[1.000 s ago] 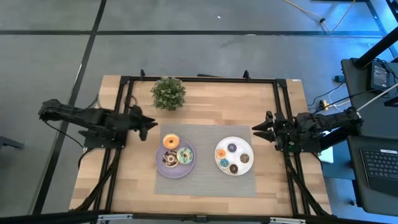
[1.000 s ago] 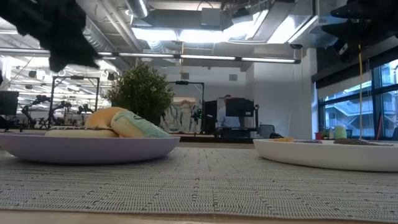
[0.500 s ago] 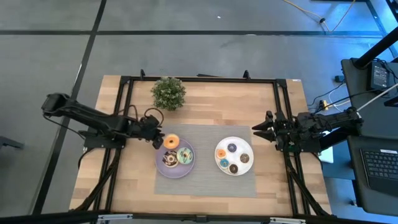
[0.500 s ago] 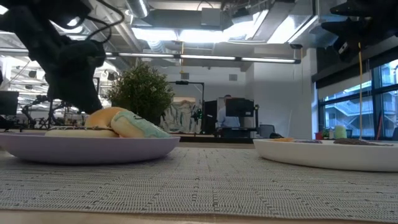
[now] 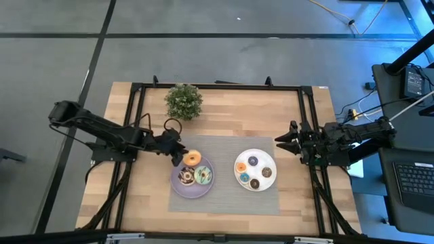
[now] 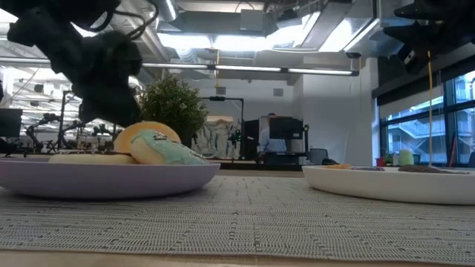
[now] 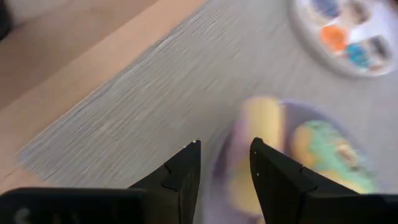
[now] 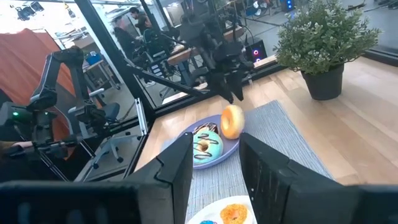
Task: Pick & Place donuts
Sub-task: Put the large purple donut on the purple plate
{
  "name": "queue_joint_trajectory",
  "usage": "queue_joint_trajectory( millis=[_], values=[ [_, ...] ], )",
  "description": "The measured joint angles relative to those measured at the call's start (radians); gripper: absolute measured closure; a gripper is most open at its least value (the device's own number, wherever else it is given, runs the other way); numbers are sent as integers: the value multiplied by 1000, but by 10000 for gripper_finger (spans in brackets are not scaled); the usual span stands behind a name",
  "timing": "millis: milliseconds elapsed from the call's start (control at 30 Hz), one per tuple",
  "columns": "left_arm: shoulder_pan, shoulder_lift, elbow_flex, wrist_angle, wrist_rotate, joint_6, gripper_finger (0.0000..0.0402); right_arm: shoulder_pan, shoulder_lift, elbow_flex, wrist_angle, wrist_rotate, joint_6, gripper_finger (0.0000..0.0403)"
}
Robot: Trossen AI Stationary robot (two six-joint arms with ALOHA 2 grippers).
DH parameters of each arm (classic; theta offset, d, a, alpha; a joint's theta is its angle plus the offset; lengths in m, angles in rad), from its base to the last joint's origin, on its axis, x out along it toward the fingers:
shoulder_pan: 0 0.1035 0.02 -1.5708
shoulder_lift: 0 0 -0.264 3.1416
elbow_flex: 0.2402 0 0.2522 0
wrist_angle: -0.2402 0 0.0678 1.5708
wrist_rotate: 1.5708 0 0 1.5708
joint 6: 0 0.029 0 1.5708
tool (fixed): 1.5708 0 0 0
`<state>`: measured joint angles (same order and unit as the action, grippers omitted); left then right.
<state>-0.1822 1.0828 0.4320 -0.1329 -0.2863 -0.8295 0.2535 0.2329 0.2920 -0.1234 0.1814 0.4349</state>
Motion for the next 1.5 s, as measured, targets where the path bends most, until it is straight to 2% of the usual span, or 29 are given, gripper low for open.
queue_joint_trajectory(
  millis=[200, 367, 400, 533, 600, 833, 1000, 1100, 1200, 1267, 1500],
  values=[
    [0, -16, 1, 14, 81, 3, 272, 0, 0, 0, -4, -1, -2, 271],
    [15, -32, 9, 15, 1, -17, 274, 0, 0, 0, -5, -1, 0, 271],
    [26, -35, 18, 30, 21, 6, 274, 0, 0, 0, -5, -1, 0, 271],
    [46, -29, 58, 63, 247, 177, 274, 0, 0, 0, -10, -2, 1, 271],
    [48, -27, 64, 61, 283, 204, 274, 0, 0, 0, -10, -2, 1, 271],
    [46, -27, 67, 78, 285, 193, 274, 0, 0, 0, -22, -2, 1, 271],
    [39, -27, 67, 118, 285, 102, 274, 0, 0, 0, -31, -19, 2, 271],
    [43, -27, 67, 83, 273, 113, 274, 0, 0, 0, -33, -19, 1, 271],
    [61, -26, 67, 3, 219, 21, 274, 0, 0, 0, -41, -19, 1, 271],
    [73, -18, 67, -38, 218, -9, 274, 0, 0, 0, -41, -19, 1, 271],
    [78, 48, 66, -52, 289, 88, 275, 0, 0, 0, -52, -18, 1, 271]
  ],
)
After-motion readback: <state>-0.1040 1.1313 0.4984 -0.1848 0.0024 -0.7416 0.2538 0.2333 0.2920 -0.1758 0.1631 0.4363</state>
